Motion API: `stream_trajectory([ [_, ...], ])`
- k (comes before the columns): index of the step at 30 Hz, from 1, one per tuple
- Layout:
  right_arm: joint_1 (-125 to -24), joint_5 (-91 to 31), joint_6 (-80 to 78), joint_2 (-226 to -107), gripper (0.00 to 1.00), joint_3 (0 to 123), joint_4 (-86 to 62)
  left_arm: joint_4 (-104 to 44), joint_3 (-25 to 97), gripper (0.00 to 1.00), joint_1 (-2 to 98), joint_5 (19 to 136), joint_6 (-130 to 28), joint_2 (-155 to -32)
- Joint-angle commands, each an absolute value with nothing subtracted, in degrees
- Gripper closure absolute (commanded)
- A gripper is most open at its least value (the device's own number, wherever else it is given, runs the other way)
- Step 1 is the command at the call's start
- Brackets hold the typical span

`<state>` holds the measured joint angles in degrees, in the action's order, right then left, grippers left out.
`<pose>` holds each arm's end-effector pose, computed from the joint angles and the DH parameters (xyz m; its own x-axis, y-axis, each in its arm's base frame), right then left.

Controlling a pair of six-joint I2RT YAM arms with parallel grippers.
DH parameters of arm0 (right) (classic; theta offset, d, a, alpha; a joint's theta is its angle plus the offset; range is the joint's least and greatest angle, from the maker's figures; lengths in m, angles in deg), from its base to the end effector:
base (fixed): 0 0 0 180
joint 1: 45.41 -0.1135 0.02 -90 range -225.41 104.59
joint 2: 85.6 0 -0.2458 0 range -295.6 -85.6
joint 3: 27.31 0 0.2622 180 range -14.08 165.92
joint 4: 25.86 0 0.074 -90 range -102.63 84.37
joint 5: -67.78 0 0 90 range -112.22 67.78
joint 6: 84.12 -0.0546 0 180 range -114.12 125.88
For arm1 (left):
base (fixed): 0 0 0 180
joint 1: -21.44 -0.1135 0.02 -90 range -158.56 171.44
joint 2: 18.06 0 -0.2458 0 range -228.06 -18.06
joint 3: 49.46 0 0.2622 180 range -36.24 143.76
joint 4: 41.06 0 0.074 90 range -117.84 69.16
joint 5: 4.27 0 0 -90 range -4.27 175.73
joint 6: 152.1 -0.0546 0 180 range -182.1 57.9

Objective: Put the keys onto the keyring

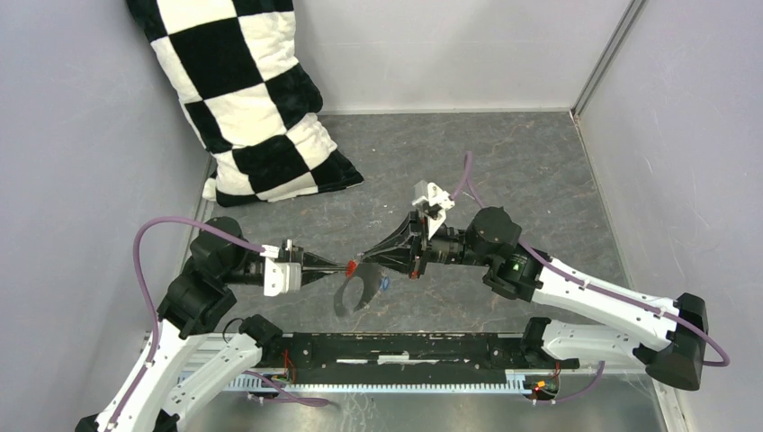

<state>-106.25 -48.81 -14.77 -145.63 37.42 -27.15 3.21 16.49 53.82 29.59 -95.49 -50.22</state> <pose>0.1154 0.2570 0.3607 -0.3043 0.1018 -0.9471 -0.9516 0.0118 0.3070 0.0876 -0.1092 0.3712 0.4155 0.0996 -0.9041 0.9094 -0.0258 0.4150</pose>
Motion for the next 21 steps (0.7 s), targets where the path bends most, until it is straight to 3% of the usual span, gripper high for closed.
stream_trajectory([
  [1,-106.1,-44.77,-21.03,-143.53,0.99,34.74,-43.81,3.09,16.54,0.87,53.96,27.0,-97.9,-49.53],
  [7,-106.26,-43.76,-24.44,-144.11,0.99,31.3,-51.64,3.09,16.64,0.74,53.91,25.55,-97.83,-49.35],
  [15,-106.32,-44.74,-18.23,-143.06,0.99,31.33,-45.36,-4.92,19.84,0.75,53.94,35.35,-87.38,-49.18],
  [19,-106.28,-45.16,-13.24,-143.74,0.99,33.85,-39.13,-11.11,20.82,0.54,53.91,39.28,-75.34,-50.39],
  [21,-106.28,-45.16,-11.5,-143.82,0.99,34.74,-37.62,-11.27,21.37,0.49,53.88,39.26,-72.26,-51.7],
])
